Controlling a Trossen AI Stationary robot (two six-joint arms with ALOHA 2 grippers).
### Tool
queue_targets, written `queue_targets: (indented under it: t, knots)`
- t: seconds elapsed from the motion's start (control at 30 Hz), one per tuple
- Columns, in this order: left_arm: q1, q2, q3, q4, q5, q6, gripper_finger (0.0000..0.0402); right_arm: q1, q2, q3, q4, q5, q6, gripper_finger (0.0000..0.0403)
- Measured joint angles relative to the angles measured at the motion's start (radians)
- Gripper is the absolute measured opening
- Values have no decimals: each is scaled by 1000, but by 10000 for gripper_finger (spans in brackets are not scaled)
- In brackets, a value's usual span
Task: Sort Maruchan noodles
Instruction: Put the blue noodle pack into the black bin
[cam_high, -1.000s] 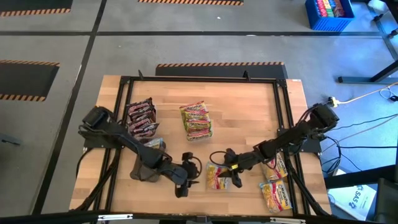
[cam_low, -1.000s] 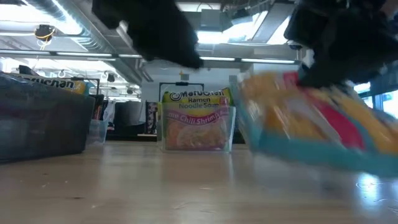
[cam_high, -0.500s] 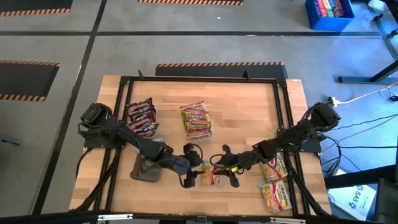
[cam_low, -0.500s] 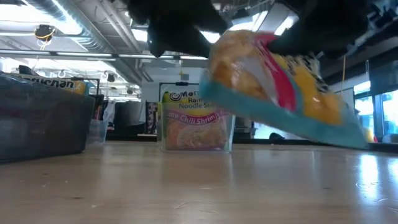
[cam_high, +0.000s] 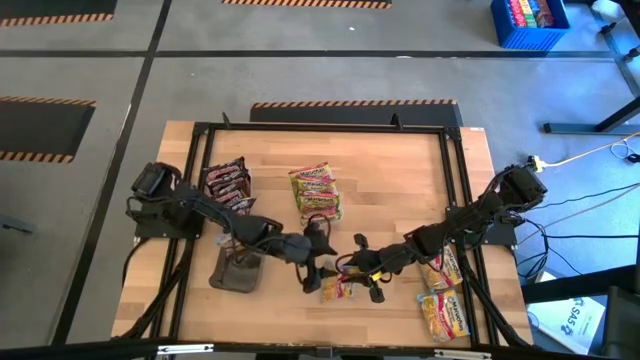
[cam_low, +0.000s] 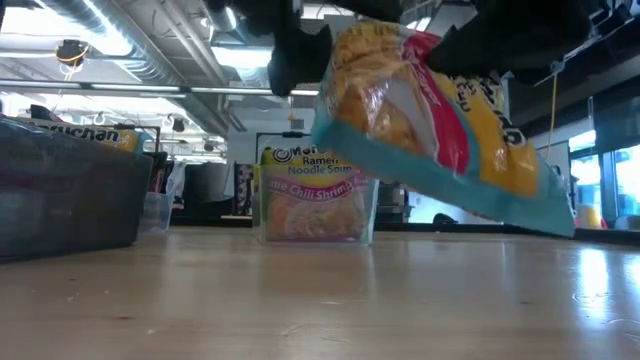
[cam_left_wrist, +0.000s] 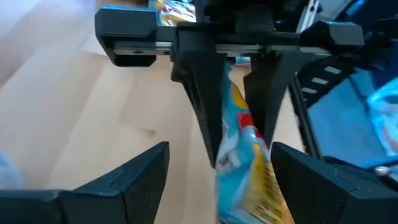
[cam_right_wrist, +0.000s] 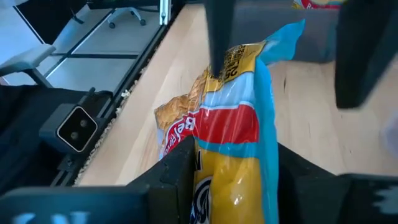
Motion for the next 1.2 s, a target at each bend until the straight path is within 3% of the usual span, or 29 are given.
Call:
queue_targets:
  t: [0.27, 0.63, 0.77, 0.9, 1.07, 1.2]
  knots:
    - [24, 56, 2, 17, 151, -59, 265, -1, 2, 40, -32, 2, -57, 119]
    - [24, 54, 2, 15, 172, -53, 159, -1, 2, 47, -45, 7, -30, 120]
    - [22, 54, 2, 12, 155, -27, 143, -18, -3, 47, -44, 13, 79, 121]
    - [14, 54, 2, 14, 143, -5, 141, -21, -29, 47, -77, -53, 107, 149]
    - [-16, 35, -2, -23, 112, 57, 135, -19, -139, 51, -261, -143, 153, 196]
    - [-64, -13, -2, -66, 10, 120, 134, 18, -233, 50, -491, -97, 226, 212]
